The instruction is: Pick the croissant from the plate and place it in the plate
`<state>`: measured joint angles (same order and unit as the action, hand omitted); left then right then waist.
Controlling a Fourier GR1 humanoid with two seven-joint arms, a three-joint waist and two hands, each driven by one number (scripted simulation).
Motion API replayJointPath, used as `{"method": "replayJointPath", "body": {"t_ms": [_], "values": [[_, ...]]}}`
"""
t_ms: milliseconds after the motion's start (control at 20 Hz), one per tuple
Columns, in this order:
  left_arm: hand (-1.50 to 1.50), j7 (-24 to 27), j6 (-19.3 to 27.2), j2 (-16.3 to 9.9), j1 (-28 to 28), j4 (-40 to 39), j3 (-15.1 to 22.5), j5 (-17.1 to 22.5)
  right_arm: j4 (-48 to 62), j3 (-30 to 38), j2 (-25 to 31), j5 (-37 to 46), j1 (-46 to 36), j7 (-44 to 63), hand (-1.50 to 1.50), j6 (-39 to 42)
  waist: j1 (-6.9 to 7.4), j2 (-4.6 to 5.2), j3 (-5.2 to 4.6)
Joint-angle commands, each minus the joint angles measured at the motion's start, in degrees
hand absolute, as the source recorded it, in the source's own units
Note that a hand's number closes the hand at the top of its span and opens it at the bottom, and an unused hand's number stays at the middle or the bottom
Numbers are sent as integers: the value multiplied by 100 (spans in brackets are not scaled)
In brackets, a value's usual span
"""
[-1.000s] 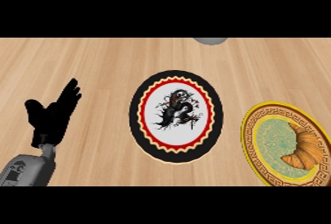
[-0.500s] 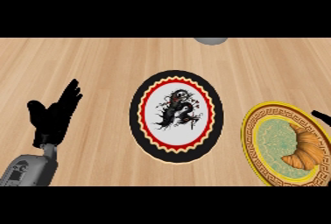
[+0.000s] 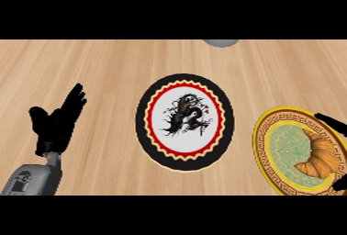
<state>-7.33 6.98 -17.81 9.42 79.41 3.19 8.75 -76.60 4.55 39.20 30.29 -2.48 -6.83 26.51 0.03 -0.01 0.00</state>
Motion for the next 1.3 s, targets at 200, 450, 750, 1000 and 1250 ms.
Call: {"method": "replayJointPath", "body": {"t_ms": [200, 450, 750, 1000, 1250], "values": [[0, -254, -53, 156, 182, 61, -181, -285, 428, -335, -565, 817, -435, 155, -150, -156, 7, 3, 0], [0, -177, -241, 278, 175, -112, -186, -309, 967, -513, -478, 1146, -488, -453, 150, -70, 16, 7, 2], [0, -579, -114, 243, 57, 462, -244, -355, 454, -599, -655, 1119, -232, -696, 150, -76, -1, -6, 1], [0, -522, -142, 359, -60, 512, -234, -415, 446, -368, -694, 1130, -283, -725, 150, -178, 11, -5, 2], [0, -178, -394, 248, -111, 155, -358, -291, -1299, -1810, -2291, 1646, -160, 222, 150, -557, 115, -67, -29]]}}
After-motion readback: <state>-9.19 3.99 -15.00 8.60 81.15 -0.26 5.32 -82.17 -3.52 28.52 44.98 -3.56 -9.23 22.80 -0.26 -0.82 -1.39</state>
